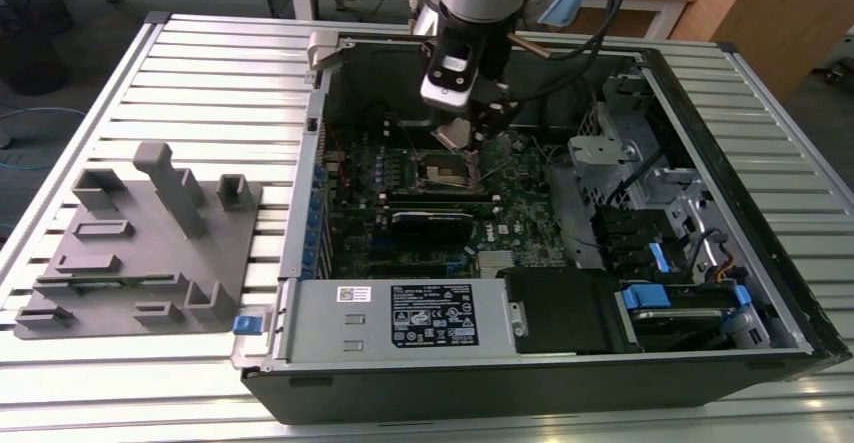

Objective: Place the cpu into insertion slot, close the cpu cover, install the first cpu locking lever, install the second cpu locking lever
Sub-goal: 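Place the cpu into insertion slot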

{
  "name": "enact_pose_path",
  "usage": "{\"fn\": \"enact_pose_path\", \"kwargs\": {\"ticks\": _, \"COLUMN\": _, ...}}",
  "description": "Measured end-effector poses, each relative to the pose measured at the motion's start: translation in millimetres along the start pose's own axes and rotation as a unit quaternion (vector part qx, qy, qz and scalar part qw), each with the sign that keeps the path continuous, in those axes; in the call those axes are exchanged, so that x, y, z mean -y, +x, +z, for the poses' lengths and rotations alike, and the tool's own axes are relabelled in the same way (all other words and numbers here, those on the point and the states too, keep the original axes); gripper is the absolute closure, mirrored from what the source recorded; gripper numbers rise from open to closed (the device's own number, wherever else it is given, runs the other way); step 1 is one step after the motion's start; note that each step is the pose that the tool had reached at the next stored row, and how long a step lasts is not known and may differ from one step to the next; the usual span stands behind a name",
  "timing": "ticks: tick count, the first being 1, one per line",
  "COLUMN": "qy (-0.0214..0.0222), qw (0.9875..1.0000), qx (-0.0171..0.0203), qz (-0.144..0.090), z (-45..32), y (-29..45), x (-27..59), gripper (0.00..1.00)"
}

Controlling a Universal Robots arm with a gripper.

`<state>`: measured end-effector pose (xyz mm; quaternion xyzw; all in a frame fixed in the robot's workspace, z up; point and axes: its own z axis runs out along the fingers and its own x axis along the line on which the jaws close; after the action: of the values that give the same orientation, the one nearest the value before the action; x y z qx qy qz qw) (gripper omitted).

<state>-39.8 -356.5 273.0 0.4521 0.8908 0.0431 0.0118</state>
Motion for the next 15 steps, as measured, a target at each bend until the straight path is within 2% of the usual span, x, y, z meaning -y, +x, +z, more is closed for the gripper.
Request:
{"fn": "enact_pose_path", "kwargs": {"ticks": 7, "qy": -0.0006, "qw": 0.9996, "qx": 0.0024, "qz": 0.028, "z": 1.2, "y": 0.0, "x": 0.1, "gripper": 0.46}}
{"fn": "enact_pose_path", "kwargs": {"ticks": 15, "qy": -0.0013, "qw": 0.9974, "qx": 0.0063, "qz": 0.072, "z": 2.9, "y": 0.0, "x": 0.3, "gripper": 0.46}}
